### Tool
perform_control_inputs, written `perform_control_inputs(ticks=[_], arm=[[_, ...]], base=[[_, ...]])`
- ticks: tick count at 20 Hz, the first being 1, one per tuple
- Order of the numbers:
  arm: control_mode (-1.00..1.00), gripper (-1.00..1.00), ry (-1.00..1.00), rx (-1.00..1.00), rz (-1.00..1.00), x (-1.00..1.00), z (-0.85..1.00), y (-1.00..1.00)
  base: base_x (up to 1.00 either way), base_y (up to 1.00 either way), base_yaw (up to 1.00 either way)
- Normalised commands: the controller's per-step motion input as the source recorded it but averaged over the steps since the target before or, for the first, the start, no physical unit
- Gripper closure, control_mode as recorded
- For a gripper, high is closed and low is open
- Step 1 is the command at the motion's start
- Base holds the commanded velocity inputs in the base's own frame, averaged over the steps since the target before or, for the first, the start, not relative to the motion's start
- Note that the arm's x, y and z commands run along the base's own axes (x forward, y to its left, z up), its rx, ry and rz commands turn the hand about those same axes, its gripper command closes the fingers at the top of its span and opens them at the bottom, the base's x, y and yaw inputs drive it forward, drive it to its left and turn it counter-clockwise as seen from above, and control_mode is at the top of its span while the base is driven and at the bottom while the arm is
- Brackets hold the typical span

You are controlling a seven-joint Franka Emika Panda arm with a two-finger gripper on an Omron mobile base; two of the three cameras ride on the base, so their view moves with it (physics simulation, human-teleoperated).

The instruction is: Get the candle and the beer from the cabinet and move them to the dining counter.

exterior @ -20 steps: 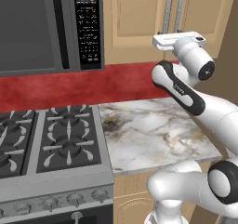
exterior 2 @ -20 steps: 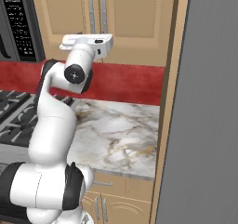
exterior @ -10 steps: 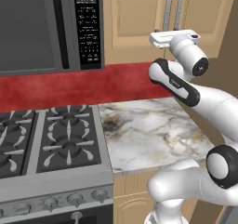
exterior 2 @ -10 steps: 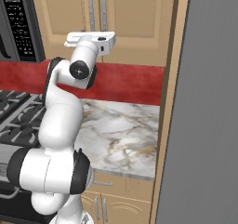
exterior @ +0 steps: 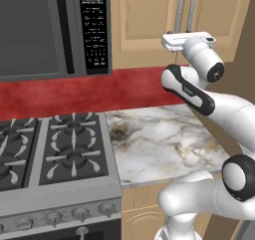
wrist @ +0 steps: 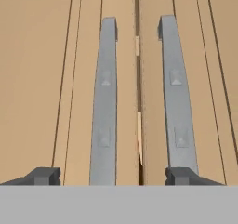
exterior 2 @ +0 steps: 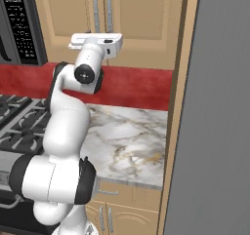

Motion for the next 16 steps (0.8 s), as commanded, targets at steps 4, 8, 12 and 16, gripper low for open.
perform_control_inputs(ticks=[4,8,12,16], arm=[[-1.00,-1.00,0.00,0.00,0.02,0.00,0.00,0.01],[-1.00,-1.00,0.00,0.00,0.02,0.00,0.01,0.01],[-1.00,-1.00,0.00,0.00,0.02,-0.01,0.02,0.00],[-1.00,-1.00,-0.01,0.00,0.03,-0.05,0.02,0.01]], base=[[0.00,0.00,0.00],[0.00,0.00,0.00],[0.00,0.00,0.00],[0.00,0.00,0.00]])
